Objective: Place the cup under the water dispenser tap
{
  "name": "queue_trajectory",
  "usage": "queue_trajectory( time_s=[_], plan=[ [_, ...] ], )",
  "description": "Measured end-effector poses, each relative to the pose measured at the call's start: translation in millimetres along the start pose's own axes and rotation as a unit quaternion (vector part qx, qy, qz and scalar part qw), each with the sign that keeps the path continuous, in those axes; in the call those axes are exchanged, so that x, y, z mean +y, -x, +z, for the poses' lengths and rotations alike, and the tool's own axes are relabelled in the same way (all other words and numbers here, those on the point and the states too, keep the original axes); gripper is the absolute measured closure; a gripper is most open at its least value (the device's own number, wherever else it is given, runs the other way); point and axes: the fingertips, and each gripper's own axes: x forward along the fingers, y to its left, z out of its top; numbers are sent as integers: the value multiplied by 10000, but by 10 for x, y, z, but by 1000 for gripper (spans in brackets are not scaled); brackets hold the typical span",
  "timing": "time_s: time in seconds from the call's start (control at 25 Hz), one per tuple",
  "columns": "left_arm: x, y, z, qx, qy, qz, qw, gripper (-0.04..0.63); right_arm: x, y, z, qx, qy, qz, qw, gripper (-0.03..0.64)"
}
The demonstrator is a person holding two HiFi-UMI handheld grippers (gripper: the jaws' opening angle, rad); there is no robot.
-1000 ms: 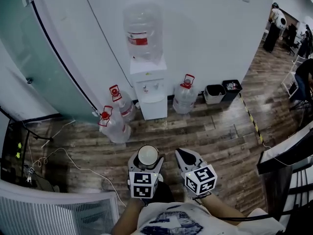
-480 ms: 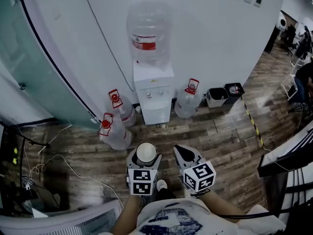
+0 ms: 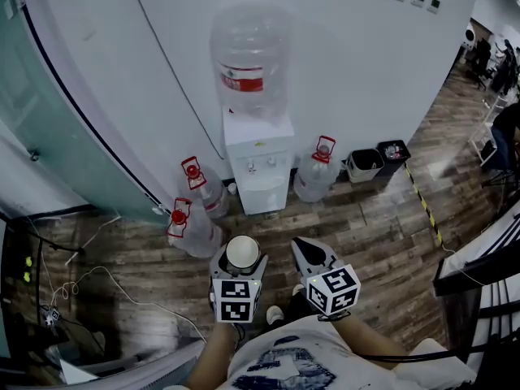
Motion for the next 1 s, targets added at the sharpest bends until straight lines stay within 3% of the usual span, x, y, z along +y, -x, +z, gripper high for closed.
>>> queue_trajectory(
  time_s=[0.4,1.0],
  plan=[
    [303,-805,145,273,24,-21,9996,172,-546,-749,10,221,-174,12,9996,598],
    [889,-2499,235,767,217,12,9968,172,-1613,-2147,-215,927,-217,131,9954,598]
  ],
)
